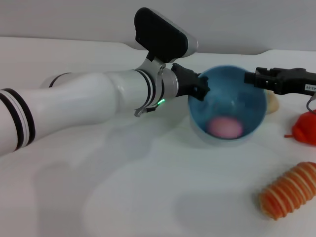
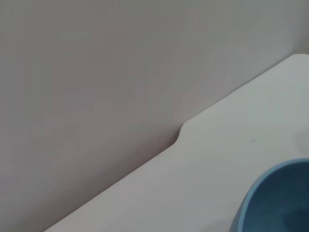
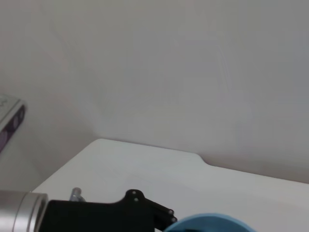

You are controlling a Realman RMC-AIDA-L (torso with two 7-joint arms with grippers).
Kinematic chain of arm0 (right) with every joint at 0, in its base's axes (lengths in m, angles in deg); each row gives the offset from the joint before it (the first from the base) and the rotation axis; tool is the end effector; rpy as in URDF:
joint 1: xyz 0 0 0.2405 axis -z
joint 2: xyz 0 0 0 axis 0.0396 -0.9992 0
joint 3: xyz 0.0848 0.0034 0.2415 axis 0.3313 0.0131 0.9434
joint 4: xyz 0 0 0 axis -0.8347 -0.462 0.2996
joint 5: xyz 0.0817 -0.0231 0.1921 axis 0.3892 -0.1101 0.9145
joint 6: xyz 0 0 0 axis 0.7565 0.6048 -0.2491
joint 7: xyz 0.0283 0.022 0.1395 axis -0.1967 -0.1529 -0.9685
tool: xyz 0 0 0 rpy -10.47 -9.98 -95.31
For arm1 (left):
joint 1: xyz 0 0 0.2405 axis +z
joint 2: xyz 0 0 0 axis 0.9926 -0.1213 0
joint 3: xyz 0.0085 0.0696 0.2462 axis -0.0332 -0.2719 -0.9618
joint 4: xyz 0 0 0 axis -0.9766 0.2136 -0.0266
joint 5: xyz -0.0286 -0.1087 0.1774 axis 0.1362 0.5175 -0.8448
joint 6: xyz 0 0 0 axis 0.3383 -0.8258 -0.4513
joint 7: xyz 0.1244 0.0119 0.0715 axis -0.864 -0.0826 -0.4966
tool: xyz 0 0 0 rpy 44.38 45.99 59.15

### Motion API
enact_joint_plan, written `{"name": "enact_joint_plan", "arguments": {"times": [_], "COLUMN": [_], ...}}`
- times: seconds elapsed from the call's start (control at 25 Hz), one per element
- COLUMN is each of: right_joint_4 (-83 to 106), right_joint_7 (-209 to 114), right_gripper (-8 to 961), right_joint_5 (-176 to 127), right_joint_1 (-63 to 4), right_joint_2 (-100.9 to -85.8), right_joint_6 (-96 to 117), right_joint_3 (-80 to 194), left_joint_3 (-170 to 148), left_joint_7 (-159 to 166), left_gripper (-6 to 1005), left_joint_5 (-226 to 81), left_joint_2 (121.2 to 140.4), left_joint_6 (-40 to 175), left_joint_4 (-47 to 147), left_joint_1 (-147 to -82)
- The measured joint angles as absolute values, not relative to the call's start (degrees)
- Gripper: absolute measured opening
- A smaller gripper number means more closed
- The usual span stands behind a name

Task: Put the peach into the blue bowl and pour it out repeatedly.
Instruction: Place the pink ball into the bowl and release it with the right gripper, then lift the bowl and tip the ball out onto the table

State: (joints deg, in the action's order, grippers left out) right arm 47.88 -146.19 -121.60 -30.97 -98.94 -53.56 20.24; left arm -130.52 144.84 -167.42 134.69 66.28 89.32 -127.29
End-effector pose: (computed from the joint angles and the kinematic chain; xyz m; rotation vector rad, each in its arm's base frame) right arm 0.2579 0.3811 0.0105 -2.4472 1.0274 0.6338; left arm -0.1574 0.3967 -0.1415 -2.4057 -0.6185 -0.1773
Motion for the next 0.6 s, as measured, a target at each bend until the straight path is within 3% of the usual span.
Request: {"name": "enact_joint_plan", "arguments": {"times": [0.08, 0.28, 0.6], "right_joint_4": [47.9, 50.2, 43.7], "right_joint_7": [-146.2, -144.2, -115.5], "right_gripper": [487, 486, 487], "right_joint_5": [-121.6, -120.3, -97.8], "right_joint_1": [-30.8, -28.0, -15.9], "right_joint_2": [-98.90, -99.30, -99.24], "right_joint_6": [-53.4, -51.0, -47.5], "right_joint_3": [20.3, 22.0, 29.1], "left_joint_3": [-130.1, -130.2, -129.9], "left_joint_7": [144.8, 144.4, 139.1], "left_gripper": [-1, 0, 0], "left_joint_5": [-167.4, -167.5, -167.6], "left_joint_2": [134.48, 134.56, 134.56], "left_joint_6": [66.1, 66.4, 67.4], "left_joint_4": [89.3, 89.3, 90.0], "left_joint_1": [-127.4, -127.5, -128.6]}}
